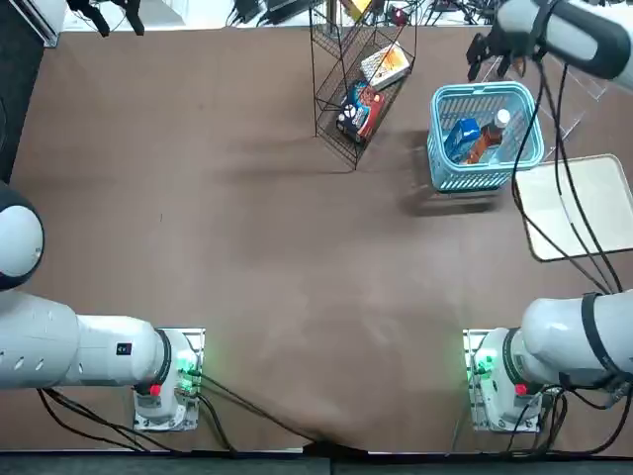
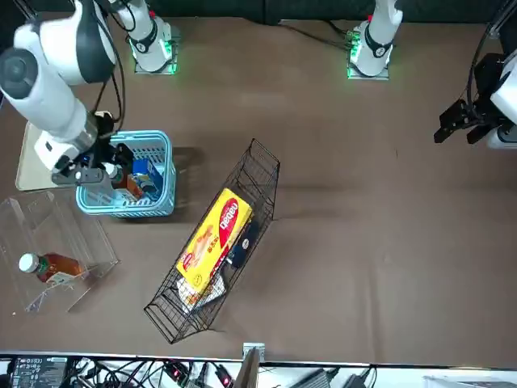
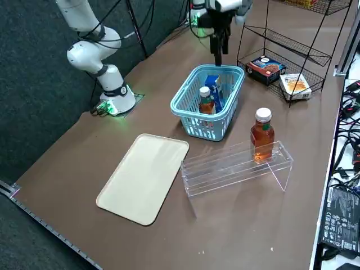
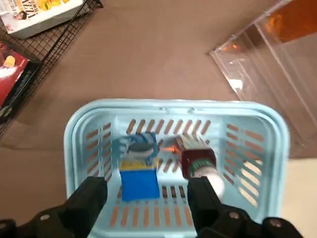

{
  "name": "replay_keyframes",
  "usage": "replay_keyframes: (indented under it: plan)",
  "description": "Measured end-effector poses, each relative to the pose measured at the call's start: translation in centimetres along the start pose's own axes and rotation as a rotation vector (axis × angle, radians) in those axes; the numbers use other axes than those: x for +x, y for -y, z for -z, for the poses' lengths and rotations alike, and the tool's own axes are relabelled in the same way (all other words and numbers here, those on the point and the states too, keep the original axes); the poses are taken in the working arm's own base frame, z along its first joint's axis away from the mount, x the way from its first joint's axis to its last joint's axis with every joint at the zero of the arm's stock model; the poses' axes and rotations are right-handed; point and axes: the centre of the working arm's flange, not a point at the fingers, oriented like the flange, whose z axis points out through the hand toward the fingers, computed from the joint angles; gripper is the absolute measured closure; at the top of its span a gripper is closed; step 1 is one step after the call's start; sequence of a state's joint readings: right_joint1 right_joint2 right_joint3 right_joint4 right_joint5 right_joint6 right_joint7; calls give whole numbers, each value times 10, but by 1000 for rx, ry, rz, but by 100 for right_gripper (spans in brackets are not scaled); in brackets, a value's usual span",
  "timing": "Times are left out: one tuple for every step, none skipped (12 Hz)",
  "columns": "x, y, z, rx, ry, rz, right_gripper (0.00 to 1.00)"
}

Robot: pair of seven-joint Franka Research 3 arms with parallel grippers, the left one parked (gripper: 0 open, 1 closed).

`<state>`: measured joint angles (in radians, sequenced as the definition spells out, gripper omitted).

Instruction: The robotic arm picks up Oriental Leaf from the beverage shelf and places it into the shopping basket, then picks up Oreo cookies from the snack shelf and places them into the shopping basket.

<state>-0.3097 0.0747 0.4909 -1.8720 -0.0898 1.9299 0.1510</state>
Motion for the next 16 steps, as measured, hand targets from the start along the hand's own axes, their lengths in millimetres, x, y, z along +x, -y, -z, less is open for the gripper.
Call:
replay_keyframes:
  plan:
    - [-1, -2, 16, -6, 13, -4, 0]
    - [-2, -3, 31, -11, 27, -7, 0]
    - [-3, -5, 43, -15, 43, -6, 0]
    - [-5, -8, 54, -16, 57, -2, 0]
    - [-6, -11, 65, -15, 68, 1, 0]
    - [-9, -15, 76, -15, 76, 4, 0]
    - [-11, -20, 86, -17, 78, 5, 0]
    - [-14, -27, 95, -21, 73, 10, 0]
    - [-17, -36, 105, -25, 63, 18, 0]
    - [-22, -47, 113, -29, 57, 26, 0]
    - [-28, -58, 120, -31, 57, 29, 0]
    - [-33, -70, 127, -33, 55, 24, 0]
    - [-38, -80, 133, -33, 52, 16, 0]
    - [-41, -90, 138, -32, 47, 14, 0]
    - [-44, -99, 142, -30, 40, 12, 0]
    - [-47, -106, 144, -28, 35, 9, 0]
